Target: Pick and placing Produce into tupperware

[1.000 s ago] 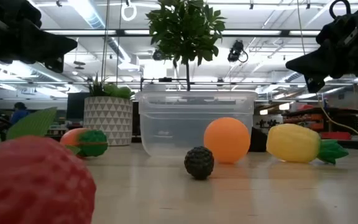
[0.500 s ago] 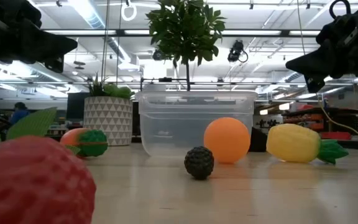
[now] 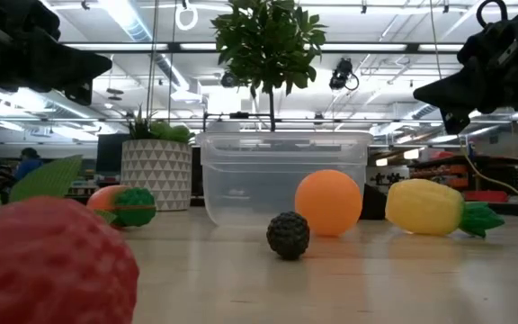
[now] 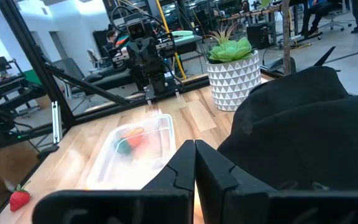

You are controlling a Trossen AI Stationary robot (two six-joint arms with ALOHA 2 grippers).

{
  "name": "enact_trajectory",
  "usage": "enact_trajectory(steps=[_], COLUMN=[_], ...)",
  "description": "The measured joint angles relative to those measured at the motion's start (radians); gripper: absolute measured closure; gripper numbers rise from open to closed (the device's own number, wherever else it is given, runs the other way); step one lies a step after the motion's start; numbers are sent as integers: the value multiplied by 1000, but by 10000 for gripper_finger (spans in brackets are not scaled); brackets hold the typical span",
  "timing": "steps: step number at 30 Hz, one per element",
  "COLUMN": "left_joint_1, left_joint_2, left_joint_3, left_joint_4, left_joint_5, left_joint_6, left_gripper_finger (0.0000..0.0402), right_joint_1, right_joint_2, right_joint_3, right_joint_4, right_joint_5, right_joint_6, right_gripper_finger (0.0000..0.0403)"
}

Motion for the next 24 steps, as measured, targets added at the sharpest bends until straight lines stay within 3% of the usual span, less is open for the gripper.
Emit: enact_trajectory(steps=[24], left_joint_1=[0], left_joint_2=[0], left_joint_3=[0], left_joint_4=[0], left_joint_5=[0], left_joint_6=[0], left_gripper_finger=[366], right_joint_1=[0], right_joint_2=[0], right_joint_3=[0], right_joint_4=[0], right_joint_5=[0], right_joint_6=[0], right_gripper_finger=[389])
